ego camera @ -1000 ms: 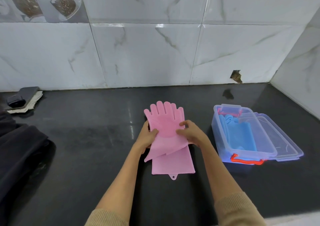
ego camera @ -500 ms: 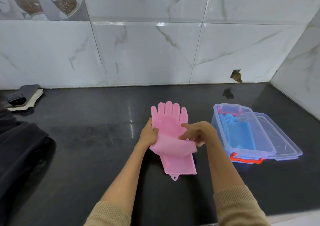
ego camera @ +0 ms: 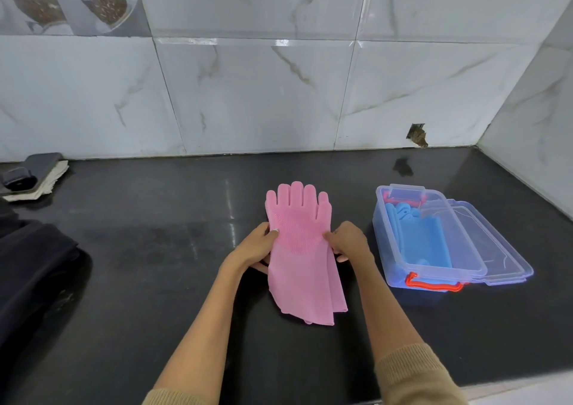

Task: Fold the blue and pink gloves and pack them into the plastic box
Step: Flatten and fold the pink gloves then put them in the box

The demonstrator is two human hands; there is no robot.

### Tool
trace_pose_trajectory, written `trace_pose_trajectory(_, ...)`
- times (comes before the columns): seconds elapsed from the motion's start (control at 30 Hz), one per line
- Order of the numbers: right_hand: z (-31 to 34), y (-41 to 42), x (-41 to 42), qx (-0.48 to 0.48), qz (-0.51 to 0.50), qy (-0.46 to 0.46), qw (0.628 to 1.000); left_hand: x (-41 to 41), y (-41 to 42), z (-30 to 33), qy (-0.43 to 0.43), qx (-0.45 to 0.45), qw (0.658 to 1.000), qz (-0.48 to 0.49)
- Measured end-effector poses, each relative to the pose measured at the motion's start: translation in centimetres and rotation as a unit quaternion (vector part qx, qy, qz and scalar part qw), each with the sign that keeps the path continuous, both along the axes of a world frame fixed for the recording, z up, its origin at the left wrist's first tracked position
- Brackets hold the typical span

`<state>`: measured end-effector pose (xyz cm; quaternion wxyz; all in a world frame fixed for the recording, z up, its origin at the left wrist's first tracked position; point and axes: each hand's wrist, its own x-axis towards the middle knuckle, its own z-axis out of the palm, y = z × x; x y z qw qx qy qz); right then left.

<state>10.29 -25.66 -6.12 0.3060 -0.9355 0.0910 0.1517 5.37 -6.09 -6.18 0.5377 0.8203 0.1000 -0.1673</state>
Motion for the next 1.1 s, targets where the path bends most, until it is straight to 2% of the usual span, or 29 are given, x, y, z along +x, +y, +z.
trace_pose_trajectory(0.1,0.0,0.3,-0.1,-0.031,0.01,-0.034,0.999,0.1,-0.3,0.0,-0.06,0.04,0.997,-0.031)
trace_pose_trajectory(0.2,-0.2,0.7,-0.4,-0.061,0.015,-0.116,0.991,0.2,-0.8,0.1,-0.106,0.089,0.99,-0.019)
trace_pose_trajectory(0.4,-0.1,0.5,0.2,-0.06,0.015,-0.199,0.978,0.4,-1.0,0.2,-0.071,0.142,0.987,0.011)
trace_pose_trajectory(0.67,-0.3,0.0,1.4,-0.053,0.023,-0.132,0.99,0.1,-1.6,-0.3,-0.078,0.159,0.981,0.077)
trace_pose_trajectory(0.83,-0.3,-0.4,1.6,0.072,-0.012,-0.085,0.994,-0.1,-1.6,-0.6,-0.106,0.2,0.965,0.137)
trace_pose_trajectory(0.97,-0.3,-1.0,1.4,0.119,-0.038,-0.068,0.99,-0.6,-1.9,-0.6,-0.112,0.194,0.953,0.203)
trace_pose_trajectory(1.1,-0.3,-1.1,1.1,0.092,-0.039,-0.036,0.994,-0.9,-2.0,-0.1,-0.091,0.187,0.957,0.201)
